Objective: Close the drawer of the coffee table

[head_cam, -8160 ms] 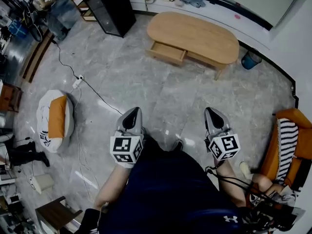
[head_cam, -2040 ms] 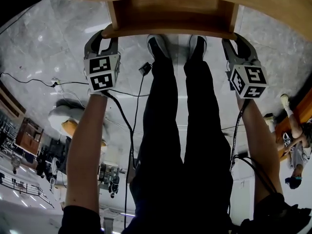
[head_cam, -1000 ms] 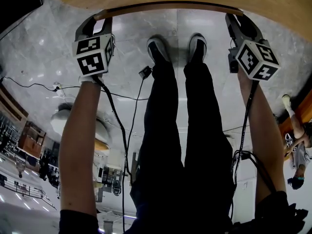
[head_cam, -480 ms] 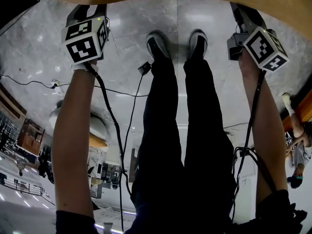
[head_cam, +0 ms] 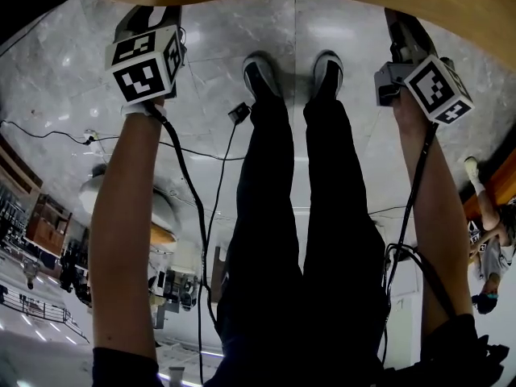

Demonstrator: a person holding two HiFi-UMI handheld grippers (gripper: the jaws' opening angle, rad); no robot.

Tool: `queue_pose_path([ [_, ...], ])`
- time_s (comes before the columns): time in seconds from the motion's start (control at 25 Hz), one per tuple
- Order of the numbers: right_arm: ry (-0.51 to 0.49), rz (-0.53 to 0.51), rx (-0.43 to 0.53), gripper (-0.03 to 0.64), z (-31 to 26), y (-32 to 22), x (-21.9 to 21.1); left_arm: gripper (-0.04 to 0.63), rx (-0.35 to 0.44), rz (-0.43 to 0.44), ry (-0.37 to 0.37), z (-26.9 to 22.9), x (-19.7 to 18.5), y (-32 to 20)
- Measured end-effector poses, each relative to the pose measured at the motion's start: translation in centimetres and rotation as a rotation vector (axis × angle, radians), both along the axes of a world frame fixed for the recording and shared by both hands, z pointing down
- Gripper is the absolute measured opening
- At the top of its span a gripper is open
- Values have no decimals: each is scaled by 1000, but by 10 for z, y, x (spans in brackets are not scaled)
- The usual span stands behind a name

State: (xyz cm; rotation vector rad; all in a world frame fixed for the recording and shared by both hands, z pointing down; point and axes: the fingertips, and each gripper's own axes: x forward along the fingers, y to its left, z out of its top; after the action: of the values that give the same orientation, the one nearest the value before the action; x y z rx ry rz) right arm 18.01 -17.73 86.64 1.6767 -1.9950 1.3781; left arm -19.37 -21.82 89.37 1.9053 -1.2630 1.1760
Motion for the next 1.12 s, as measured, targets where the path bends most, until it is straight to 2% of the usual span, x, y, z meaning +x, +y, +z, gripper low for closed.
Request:
queue_pose_path([
  [0.2, 37, -43, -101, 66, -4, 44, 12, 169, -43, -48, -2, -9, -4, 29],
  [0.32, 124, -205, -135, 42, -20, 60, 4, 169, -48, -68, 44, -33, 9, 45],
  [0.44, 204, -400, -59, 17, -61, 59, -14, 160, -28, -39, 107, -69, 35, 57],
  [0.56, 201, -492, 40, 8, -117, 54, -34, 158, 14, -9, 171, -118, 64, 66],
  [0.76, 202, -545, 162, 2, -209, 45, -58, 158, 111, -15, 269, -212, 103, 67],
  [0.88, 206, -567, 198, 2, -256, 45, -68, 144, 185, 0, 316, -274, 123, 66],
  [1.0, 195, -587, 263, 2, -313, 42, -81, 107, 254, 15, 361, -340, 136, 66],
  [1.12, 206, -587, 360, 2, -374, 31, -87, 102, 329, 16, 392, -404, 143, 66],
])
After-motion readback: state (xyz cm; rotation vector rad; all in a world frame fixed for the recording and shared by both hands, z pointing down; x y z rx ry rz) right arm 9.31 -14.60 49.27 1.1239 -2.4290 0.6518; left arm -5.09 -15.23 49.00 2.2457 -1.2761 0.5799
